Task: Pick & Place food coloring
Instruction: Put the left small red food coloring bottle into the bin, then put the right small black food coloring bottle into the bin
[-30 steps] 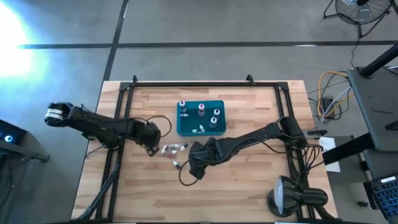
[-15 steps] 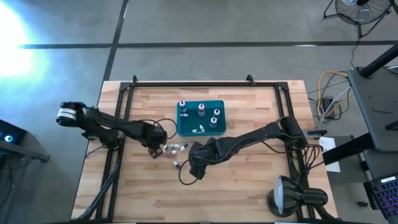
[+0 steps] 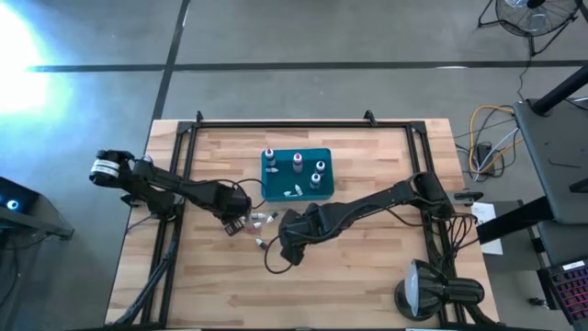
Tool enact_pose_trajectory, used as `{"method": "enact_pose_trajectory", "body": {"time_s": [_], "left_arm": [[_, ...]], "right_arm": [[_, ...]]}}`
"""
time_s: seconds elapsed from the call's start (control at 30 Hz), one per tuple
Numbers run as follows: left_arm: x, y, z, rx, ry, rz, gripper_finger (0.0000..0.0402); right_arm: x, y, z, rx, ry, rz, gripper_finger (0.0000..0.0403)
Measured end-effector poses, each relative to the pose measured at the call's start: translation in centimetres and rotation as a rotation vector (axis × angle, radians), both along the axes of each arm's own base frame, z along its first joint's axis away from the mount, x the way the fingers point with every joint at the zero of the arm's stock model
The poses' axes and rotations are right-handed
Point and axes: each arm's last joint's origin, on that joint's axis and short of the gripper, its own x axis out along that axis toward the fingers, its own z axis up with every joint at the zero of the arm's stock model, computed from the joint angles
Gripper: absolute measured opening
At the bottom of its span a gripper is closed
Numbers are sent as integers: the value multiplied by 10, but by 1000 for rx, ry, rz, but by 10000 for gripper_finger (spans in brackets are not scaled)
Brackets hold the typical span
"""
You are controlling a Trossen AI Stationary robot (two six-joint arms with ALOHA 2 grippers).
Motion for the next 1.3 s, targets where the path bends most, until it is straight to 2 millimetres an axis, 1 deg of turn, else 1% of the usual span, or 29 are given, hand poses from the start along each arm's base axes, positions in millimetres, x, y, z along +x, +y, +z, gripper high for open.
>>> {"method": "enact_pose_trajectory", "body": {"time_s": [0.17, 0.3, 0.33, 0.4, 0.47, 0.6, 0.67, 0.7, 0.8, 0.93, 1.03, 1.07, 1.13, 1.2, 1.27, 1.3], "left_arm": [[0, 0, -1, 0, 13, -13, 48], [5, 0, 12, -7, -20, -16, 38], [10, -1, 20, -19, -59, -18, 39], [21, -2, 46, -23, -183, -33, 42], [27, -2, 71, -8, -277, -56, 44], [45, 3, 119, 140, -517, -100, 44], [57, 8, 134, 208, -633, -150, 45], [64, 11, 136, 236, -677, -178, 46], [85, 20, 131, 309, -719, -237, 64], [100, 32, 118, 322, -648, -227, 120], [101, 34, 106, 312, -551, -238, 166], [101, 34, 105, 320, -538, -253, 178], [94, 30, 111, 380, -505, -300, 196], [79, 21, 123, 438, -467, -323, 204], [55, 7, 134, 440, -405, -382, 207], [43, -1, 140, 431, -405, -398, 207]], "right_arm": [[0, 0, 0, -2, 3, -3, 229], [-2, 1, 3, -33, -8, -13, 222], [-4, 1, 5, -48, -7, -17, 221], [-8, 1, 10, -70, 1, -26, 218], [-14, 1, 17, -83, 18, -40, 215], [-28, 2, 26, -127, 59, -70, 214], [-34, 4, 32, -145, 67, -81, 214], [-36, 6, 34, -147, 67, -81, 214], [-40, 12, 36, -131, 67, -87, 214], [-42, 20, 36, -89, 69, -77, 214], [-43, 29, 35, -76, 58, -54, 214], [-43, 32, 34, -68, 56, -45, 214], [-42, 36, 33, -51, 37, -29, 215], [-41, 38, 31, -42, 29, 7, 215], [-38, 38, 28, -24, 17, 34, 215], [-35, 36, 24, -9, 3, 25, 215]]}}
